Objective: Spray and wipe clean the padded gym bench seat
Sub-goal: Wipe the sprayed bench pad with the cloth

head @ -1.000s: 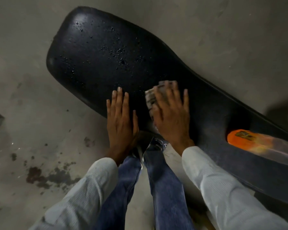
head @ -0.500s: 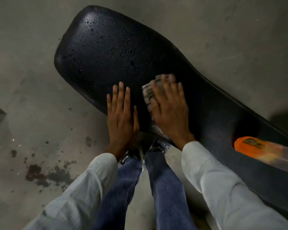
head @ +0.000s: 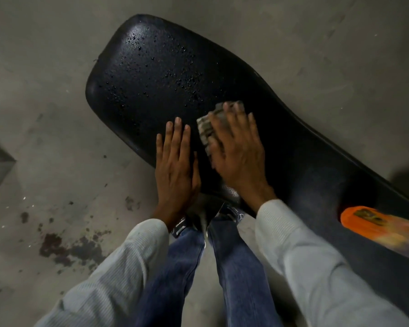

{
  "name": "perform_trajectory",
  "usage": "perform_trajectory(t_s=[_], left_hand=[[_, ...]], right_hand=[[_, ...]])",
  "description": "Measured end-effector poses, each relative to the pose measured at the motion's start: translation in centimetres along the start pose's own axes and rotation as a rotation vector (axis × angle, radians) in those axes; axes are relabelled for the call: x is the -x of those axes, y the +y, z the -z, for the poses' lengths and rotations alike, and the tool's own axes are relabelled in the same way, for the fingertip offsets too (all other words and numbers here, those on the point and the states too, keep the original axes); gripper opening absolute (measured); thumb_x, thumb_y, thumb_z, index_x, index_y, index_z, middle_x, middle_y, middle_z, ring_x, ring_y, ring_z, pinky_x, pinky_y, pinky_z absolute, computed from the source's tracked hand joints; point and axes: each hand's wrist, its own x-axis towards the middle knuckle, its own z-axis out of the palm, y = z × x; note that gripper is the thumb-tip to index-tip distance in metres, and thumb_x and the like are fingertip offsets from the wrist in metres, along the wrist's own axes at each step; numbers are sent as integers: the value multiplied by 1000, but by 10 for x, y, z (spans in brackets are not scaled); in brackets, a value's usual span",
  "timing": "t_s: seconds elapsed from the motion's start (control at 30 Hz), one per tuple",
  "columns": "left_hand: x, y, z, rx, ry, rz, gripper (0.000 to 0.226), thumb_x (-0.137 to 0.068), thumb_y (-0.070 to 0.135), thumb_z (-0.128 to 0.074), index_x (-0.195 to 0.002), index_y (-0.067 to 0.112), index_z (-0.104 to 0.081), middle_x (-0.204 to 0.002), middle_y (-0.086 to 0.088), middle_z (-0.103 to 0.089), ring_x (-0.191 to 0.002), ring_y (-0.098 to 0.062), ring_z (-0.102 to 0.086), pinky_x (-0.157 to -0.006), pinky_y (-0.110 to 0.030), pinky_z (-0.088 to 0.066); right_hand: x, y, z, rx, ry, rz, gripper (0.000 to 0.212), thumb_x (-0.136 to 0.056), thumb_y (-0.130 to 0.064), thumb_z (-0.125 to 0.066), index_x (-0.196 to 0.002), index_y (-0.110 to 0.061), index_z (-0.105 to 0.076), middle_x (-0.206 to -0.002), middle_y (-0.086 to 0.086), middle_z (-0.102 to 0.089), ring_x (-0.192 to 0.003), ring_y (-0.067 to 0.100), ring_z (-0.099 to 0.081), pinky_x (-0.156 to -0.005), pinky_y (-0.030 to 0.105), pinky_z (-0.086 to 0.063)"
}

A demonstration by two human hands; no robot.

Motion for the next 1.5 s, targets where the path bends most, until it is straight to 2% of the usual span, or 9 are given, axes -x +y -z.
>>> perform_trajectory(t_s=[0.17, 0.3, 0.47, 0.63, 0.77, 0.97, 1.2, 1.27, 1.5], left_hand=[[-7, 5, 5, -16, 28, 42, 57, -109, 22, -46, -161, 0, -39, -173, -20, -28, -164, -35, -20, -134, -58, -13], [-15, 2, 5, -69, 7, 68, 59, -110, 29, -43, -162, 2, -37, -174, -19, -26, -164, -34, -18, -134, -58, -13], [-16, -3, 4, -63, 15, 45, 58, -109, 27, -45, -161, 1, -39, -173, -20, -27, -164, -36, -20, -133, -61, -14], [-33, -10, 6, -111, 33, 32, 60, -110, 32, -48, -163, 6, -38, -174, -21, -25, -164, -38, -20, -133, -60, -12], [-38, -10, 4, -161, -13, 33, 63, -109, 37, -47, -166, 13, -35, -176, -19, -22, -165, -36, -15, -133, -61, -12], [-37, -9, 9, -101, 20, 38, 61, -107, 33, -51, -163, 9, -41, -174, -20, -27, -163, -37, -21, -131, -63, -16], [-29, -26, 17, -72, 38, 28, 60, -107, 24, -52, -161, 0, -41, -172, -20, -31, -162, -36, -25, -132, -63, -16], [-30, -26, 20, -64, 34, 35, 59, -108, 26, -49, -160, -1, -41, -172, -20, -32, -162, -35, -26, -131, -63, -17], [-32, -18, 19, -34, 72, 91, 56, -108, 26, -50, -157, 0, -47, -169, -19, -38, -161, -34, -30, -131, -63, -19]], right_hand=[[-4, 38, 15, 32, 83, -251, 56, -112, -42, -39, -164, -23, -41, -175, 12, -32, -165, 33, -24, -134, 55, -19], [46, 9, 10, 33, 122, -448, 54, -113, -38, -41, -164, -20, -42, -175, 14, -29, -166, 34, -21, -133, 57, -19], [37, -31, -3, 15, 11, -150, 55, -112, -43, -38, -163, -23, -45, -173, 15, -34, -164, 37, -26, -134, 57, -19], [-50, -4, 2, -16, -17, 101, 55, -108, -42, -43, -159, -22, -50, -172, 15, -36, -163, 37, -29, -134, 56, -20], [-74, 17, 13, 1, -2, 2, 57, -108, -42, -43, -161, -23, -46, -174, 14, -34, -164, 34, -26, -135, 54, -19], [-19, -15, 5, 5, 96, -293, 52, -112, -38, -42, -159, -19, -48, -173, 17, -33, -164, 37, -26, -133, 57, -19], [-77, -31, -3, -15, -58, 250, 56, -108, -43, -45, -161, -24, -48, -172, 15, -37, -163, 37, -28, -133, 56, -21], [-106, -20, -1, 1, -40, 305, 57, -106, -42, -46, -160, -24, -49, -171, 14, -40, -162, 36, -31, -133, 56, -23], [-81, -17, 2, 8, 78, -145, 54, -110, -41, -40, -161, -23, -46, -174, 15, -34, -164, 35, -26, -134, 54, -19]])
